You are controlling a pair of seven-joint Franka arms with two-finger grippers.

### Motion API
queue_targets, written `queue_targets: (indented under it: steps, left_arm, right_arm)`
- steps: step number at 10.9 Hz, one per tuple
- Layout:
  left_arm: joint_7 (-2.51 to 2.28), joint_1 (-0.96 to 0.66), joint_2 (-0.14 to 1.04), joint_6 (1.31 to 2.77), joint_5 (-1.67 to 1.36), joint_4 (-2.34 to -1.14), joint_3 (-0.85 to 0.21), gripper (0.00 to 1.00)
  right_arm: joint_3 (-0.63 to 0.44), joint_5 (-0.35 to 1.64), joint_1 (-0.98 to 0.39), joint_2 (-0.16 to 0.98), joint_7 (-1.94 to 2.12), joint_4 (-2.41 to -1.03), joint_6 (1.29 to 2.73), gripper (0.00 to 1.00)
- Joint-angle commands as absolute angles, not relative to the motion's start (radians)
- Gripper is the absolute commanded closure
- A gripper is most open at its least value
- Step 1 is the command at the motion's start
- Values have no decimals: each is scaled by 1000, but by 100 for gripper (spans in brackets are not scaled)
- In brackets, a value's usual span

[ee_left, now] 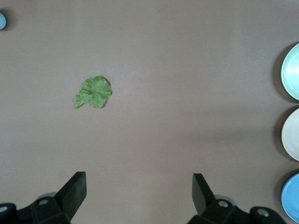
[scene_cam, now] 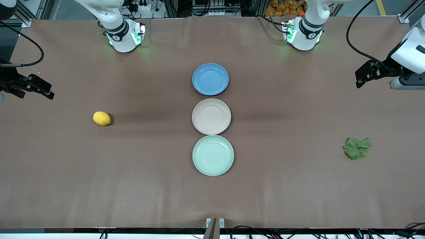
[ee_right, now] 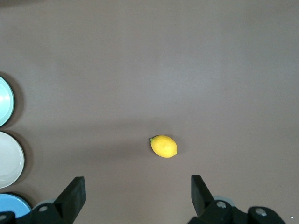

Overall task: Place lemon and lettuce in plates
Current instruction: 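Move the right gripper toward the lemon while the left gripper approaches the lettuce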

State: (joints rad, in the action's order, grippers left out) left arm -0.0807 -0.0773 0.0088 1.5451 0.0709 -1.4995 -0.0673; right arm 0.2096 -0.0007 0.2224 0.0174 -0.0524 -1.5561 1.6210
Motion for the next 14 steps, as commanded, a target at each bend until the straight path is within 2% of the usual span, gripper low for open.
queue_targets:
  steps: [1, 6, 9, 14]
  left_arm:
    - [-64, -86, 0, 1537, 48, -1502, -58, 0]
    - [-90, -87, 26, 1537, 25, -1509, -55, 0]
    - [-87, -72, 64, 1561, 21, -1563, -57, 0]
    - [-60, -23, 75, 1845, 38, -1793, -55, 0]
  right_arm:
    - [216, 0, 235, -6, -51, -1578, 1621, 0]
    - [215, 3, 253, -3, -49, -1574, 1628, 0]
    - [216, 3, 252, 2, -37, -1600, 1623, 0]
    - [219, 3, 248, 8, 87, -1784, 1643, 0]
